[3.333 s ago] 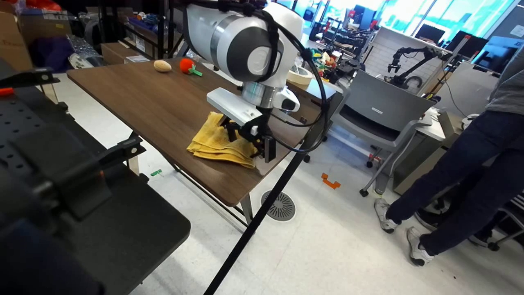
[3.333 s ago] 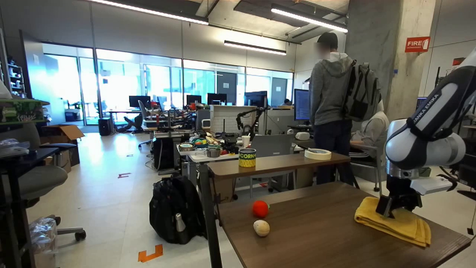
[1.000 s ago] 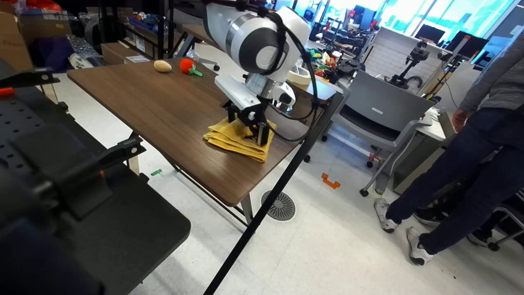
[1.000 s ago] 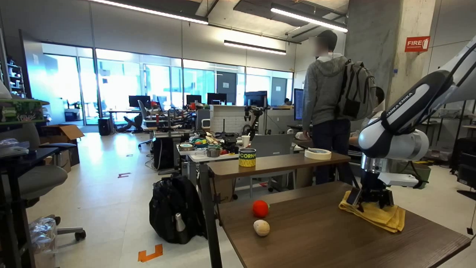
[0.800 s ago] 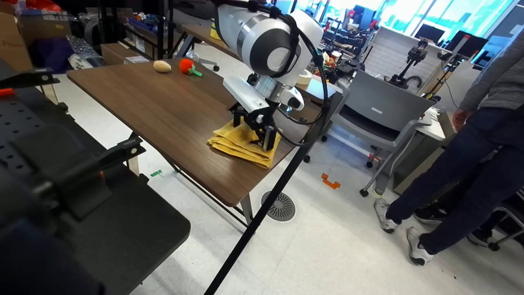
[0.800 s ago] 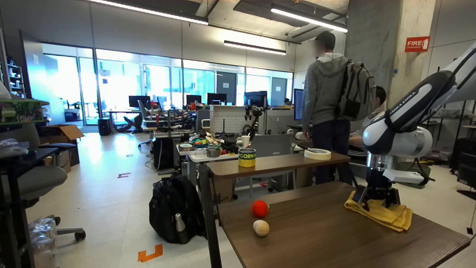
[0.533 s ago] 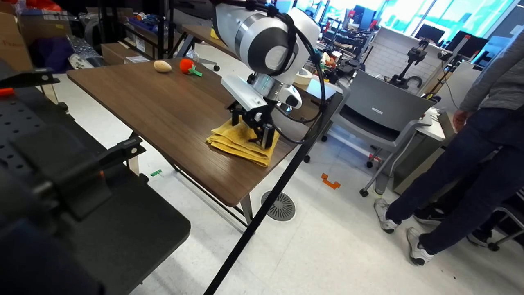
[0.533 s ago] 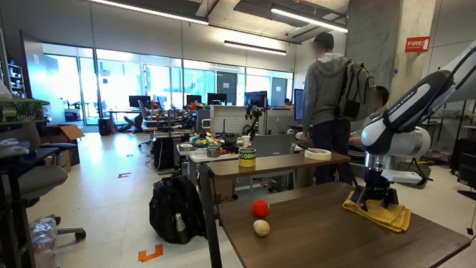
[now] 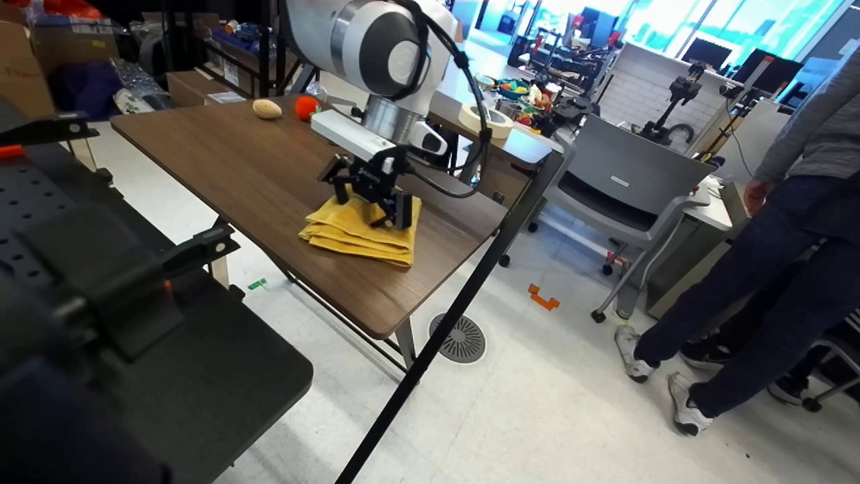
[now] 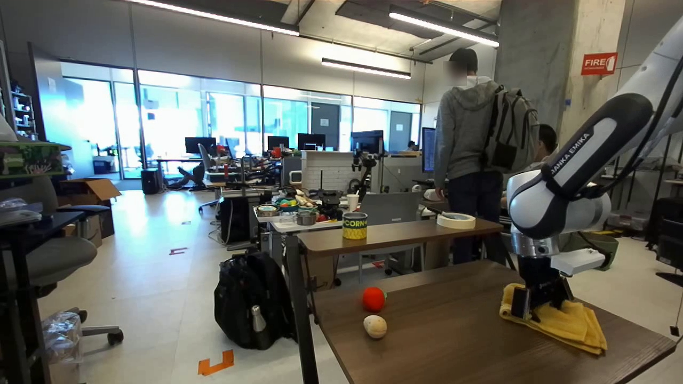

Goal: Wipe the table with the towel

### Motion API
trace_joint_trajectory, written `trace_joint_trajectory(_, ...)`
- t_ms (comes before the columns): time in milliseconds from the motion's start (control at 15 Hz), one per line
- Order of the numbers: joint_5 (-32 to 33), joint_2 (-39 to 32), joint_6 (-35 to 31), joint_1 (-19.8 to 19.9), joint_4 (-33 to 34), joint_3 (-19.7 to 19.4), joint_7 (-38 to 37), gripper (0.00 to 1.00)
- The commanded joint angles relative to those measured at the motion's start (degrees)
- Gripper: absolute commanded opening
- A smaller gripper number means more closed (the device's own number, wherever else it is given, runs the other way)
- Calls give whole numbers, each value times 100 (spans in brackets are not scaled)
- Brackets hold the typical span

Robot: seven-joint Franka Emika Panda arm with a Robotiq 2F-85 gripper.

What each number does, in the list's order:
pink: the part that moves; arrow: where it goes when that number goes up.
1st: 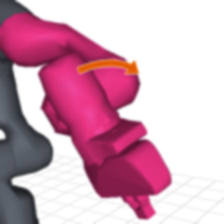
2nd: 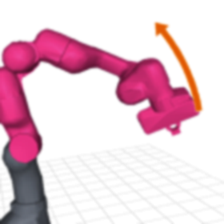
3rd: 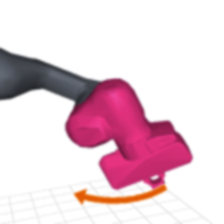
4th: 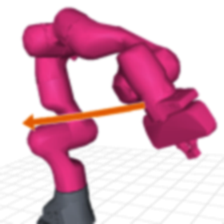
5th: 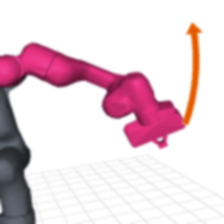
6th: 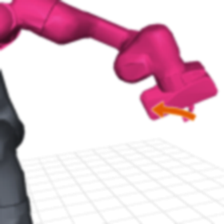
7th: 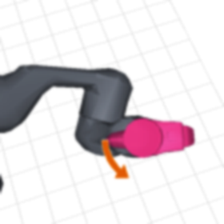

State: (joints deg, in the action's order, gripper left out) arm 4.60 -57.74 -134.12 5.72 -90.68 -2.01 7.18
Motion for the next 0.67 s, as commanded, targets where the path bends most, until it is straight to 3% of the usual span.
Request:
trace_joint_trajectory(0, 501, 536, -372, -536, -1352, -8, 90, 100)
trace_joint_trajectory(133, 805, 616, -242, -800, -1612, -37, 111, 100)
trace_joint_trajectory(333, 969, 247, 153, -976, -1187, -338, -351, 100)
trace_joint_trajectory(467, 762, -22, 391, -771, -802, -511, -609, 100)
trace_joint_trajectory(600, 647, -165, -35, -492, -557, -630, -778, 100)
